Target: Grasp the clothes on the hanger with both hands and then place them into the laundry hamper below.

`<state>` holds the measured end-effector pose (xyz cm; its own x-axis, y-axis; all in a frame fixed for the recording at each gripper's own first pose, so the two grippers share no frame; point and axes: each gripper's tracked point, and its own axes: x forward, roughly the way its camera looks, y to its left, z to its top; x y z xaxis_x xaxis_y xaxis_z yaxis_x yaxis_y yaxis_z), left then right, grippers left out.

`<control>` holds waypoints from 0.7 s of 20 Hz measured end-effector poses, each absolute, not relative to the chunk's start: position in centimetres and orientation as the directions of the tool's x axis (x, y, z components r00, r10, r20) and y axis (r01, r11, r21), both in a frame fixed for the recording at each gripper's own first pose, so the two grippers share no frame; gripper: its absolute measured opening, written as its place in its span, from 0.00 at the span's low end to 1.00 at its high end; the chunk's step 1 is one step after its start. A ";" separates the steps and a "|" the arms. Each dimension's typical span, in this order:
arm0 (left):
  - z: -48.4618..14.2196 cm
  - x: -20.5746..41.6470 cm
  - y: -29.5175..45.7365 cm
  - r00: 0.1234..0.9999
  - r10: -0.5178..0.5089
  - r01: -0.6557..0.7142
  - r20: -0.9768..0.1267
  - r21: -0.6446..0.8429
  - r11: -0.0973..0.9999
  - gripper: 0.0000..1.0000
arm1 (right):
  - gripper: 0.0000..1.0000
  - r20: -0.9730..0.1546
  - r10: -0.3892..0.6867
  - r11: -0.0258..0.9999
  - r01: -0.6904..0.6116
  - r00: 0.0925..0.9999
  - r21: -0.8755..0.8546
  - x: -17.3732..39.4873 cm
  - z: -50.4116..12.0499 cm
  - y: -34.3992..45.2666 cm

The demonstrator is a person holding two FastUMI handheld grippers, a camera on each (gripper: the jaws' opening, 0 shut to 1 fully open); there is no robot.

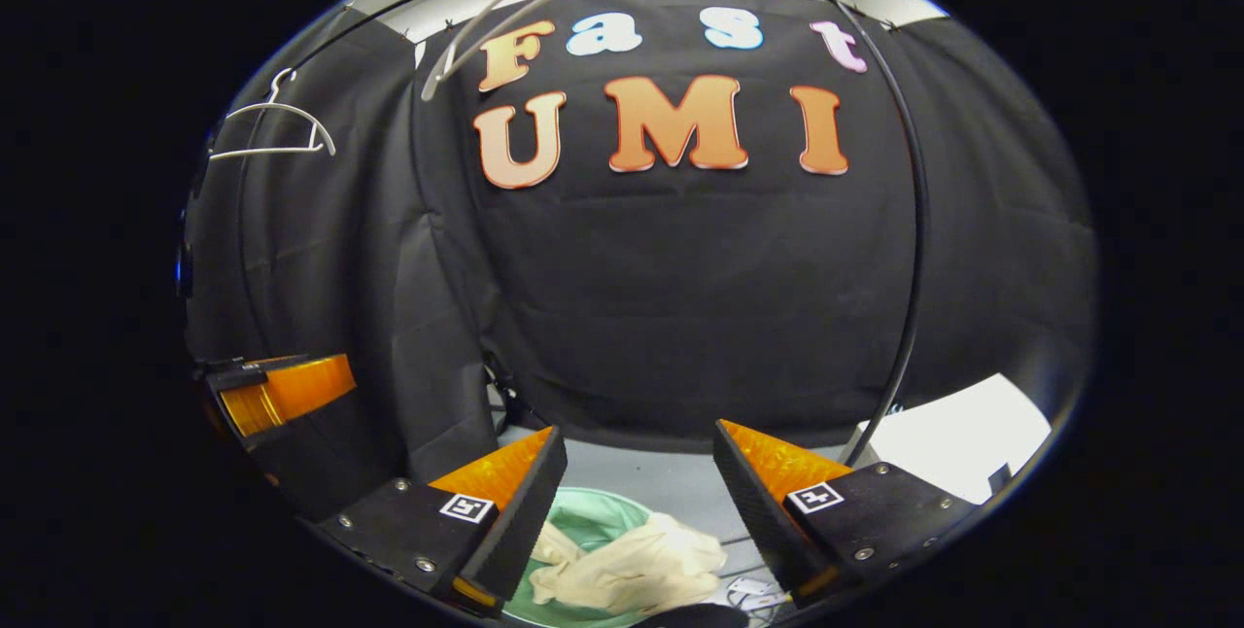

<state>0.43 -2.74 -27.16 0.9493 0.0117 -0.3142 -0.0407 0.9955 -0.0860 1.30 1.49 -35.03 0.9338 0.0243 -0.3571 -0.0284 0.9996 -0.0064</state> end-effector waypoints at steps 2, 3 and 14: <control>-24.7 0.7 -2.2 0.960 0.015 -0.040 -0.278 -0.082 0.996 1.00 | 0.94 -0.311 0.013 0.999 -0.024 0.950 -0.031 2.0 -32.0 0.8; -23.1 1.1 -1.5 0.967 0.030 -0.051 -0.251 -0.079 0.996 0.97 | 0.94 -0.288 0.012 0.999 -0.023 0.958 -0.036 2.5 -30.2 0.8; -12.3 -1.7 1.4 0.997 0.025 -0.030 -0.074 -0.057 0.998 0.94 | 1.00 -0.141 0.017 0.995 -0.030 0.990 -0.092 1.1 -18.5 -1.8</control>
<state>-1.74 1.40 -12.26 0.9969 0.0255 -0.0742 -0.0297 0.9979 -0.0568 1.13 -1.85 -18.47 0.9899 0.0172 -0.1407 -0.0304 0.9952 -0.0925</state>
